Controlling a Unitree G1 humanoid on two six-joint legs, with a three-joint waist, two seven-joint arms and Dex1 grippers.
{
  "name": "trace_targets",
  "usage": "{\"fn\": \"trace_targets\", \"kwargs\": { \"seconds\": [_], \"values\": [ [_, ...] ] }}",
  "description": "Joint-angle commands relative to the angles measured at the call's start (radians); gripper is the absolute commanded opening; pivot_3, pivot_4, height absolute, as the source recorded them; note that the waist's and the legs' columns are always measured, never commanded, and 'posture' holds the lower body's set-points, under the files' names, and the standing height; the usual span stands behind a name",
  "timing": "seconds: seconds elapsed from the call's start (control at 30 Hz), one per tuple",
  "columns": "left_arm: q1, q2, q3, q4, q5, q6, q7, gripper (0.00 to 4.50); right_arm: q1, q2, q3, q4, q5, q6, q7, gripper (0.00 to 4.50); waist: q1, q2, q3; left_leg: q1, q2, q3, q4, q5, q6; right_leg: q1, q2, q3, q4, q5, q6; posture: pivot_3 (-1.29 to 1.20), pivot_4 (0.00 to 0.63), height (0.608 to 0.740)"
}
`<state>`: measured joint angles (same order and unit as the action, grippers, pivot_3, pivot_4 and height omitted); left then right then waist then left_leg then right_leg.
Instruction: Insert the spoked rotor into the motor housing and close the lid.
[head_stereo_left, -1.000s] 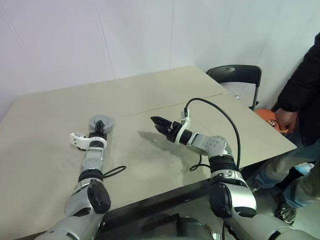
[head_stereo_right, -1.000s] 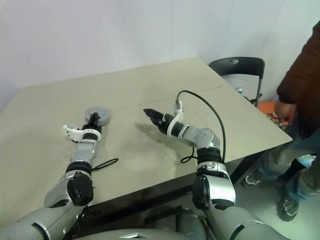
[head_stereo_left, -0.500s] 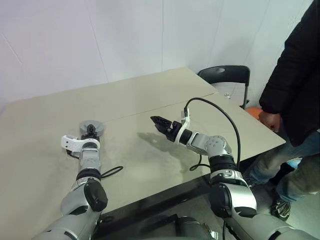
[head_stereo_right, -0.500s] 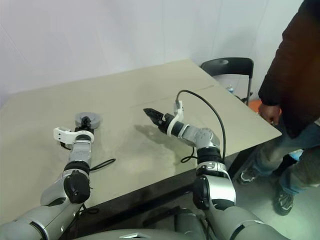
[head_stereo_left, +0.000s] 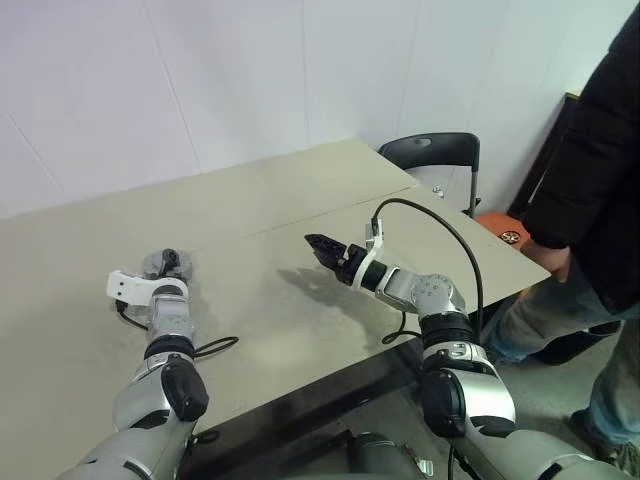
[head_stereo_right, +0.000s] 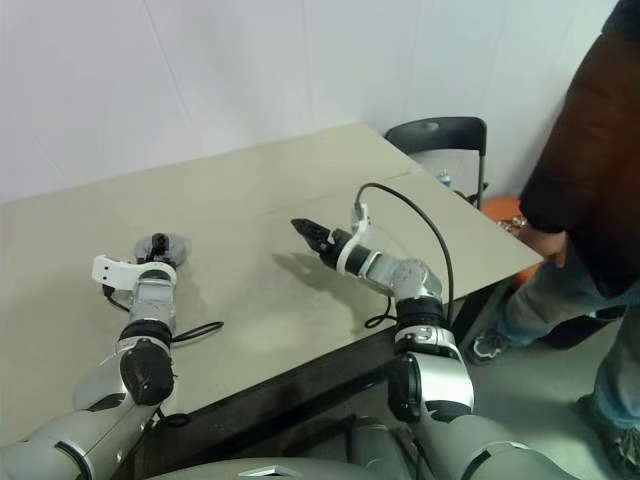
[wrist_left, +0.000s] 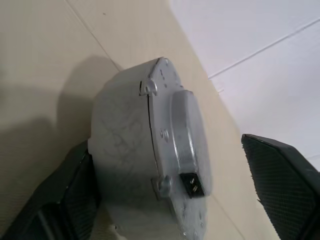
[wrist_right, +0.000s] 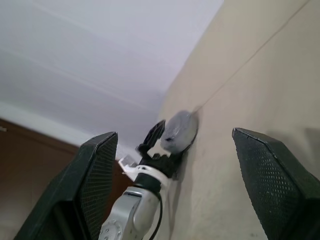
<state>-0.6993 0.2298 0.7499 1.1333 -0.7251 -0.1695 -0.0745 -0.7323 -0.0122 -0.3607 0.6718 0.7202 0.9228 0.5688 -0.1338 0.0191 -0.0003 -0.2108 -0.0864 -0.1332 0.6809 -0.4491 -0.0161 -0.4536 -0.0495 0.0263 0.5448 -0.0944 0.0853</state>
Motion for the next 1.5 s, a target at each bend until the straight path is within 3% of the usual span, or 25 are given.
{"fn": "trace_targets", "kwargs": {
  "seconds": [0.03, 0.27, 0.5, 0.7, 0.9, 1.17, 1.33, 1.5],
  "values": [
    [0.067, 0.065, 0.010, 0.057, 0.052, -0.056, 0.167, 4.47, 0.008, -0.006, -0.011, -0.053, 0.017, -0.014, 0.001, 3.85, -0.004, 0.000, 0.000, 0.001, 0.001, -0.001, 0.000, -0.001, -0.001, 0.000, 0.002, 0.001, 0.000, 0.000, 0.000, 0.00, 0.000, 0.740],
    [0.066, 0.116, -0.032, 0.070, 0.143, -0.105, 0.336, 4.47, 0.058, -0.034, -0.037, -0.112, 0.032, -0.021, -0.016, 3.85, -0.029, 0.001, 0.000, 0.009, 0.010, 0.000, -0.002, -0.006, -0.008, 0.000, 0.010, 0.001, 0.000, 0.001, -0.001, 0.00, 0.000, 0.740],
    [0.064, 0.162, -0.079, 0.066, 0.222, -0.163, 0.393, 4.47, 0.102, -0.032, -0.044, -0.174, 0.053, -0.013, -0.013, 3.85, -0.013, 0.001, 0.001, 0.010, 0.015, 0.000, -0.005, -0.007, -0.012, -0.002, 0.019, 0.001, -0.001, 0.001, -0.002, 0.00, 0.000, 0.740],
    [0.086, 0.188, -0.166, -0.038, 0.276, -0.234, 0.055, 4.47, 0.061, -0.026, 0.081, -0.167, 0.004, -0.019, 0.090, 3.85, 0.035, -0.001, 0.003, 0.004, 0.013, 0.000, -0.005, -0.006, -0.016, -0.006, 0.019, 0.000, -0.002, 0.003, -0.007, 0.00, 0.000, 0.740],
    [0.153, 0.162, -0.238, -0.306, 0.229, -0.145, -0.269, 4.47, 0.079, -0.046, 0.302, -0.265, -0.125, -0.092, 0.168, 3.85, 0.071, -0.003, 0.003, -0.007, 0.011, -0.002, -0.003, -0.006, -0.015, -0.019, 0.017, -0.003, -0.003, 0.007, -0.013, 0.00, 0.000, 0.740],
    [0.223, 0.157, -0.333, -0.577, 0.186, 0.006, -0.521, 4.47, 0.031, -0.054, 0.416, -0.268, -0.359, -0.383, 0.063, 3.85, 0.074, -0.004, 0.003, -0.009, 0.010, -0.001, -0.003, -0.008, -0.012, -0.020, 0.016, -0.003, -0.005, 0.008, -0.013, 0.00, 0.000, 0.740],
    [0.283, 0.146, -0.454, -0.679, 0.239, 0.032, -0.644, 4.47, -0.016, -0.079, 0.432, -0.190, -0.521, -0.667, -0.039, 3.85, 0.073, -0.003, 0.004, -0.010, 0.010, -0.001, -0.003, -0.008, -0.011, -0.018, 0.017, -0.003, -0.005, 0.008, -0.013, 0.00, 0.000, 0.740],
    [0.360, 0.150, -0.569, -0.750, 0.315, 0.024, -0.739, 4.47, -0.036, -0.115, 0.428, -0.123, -0.577, -0.802, -0.038, 3.85, 0.069, -0.003, 0.004, -0.008, 0.011, -0.001, -0.003, -0.008, -0.010, -0.014, 0.018, -0.003, -0.006, 0.007, -0.013, 0.00, 0.000, 0.740]
  ]
}}
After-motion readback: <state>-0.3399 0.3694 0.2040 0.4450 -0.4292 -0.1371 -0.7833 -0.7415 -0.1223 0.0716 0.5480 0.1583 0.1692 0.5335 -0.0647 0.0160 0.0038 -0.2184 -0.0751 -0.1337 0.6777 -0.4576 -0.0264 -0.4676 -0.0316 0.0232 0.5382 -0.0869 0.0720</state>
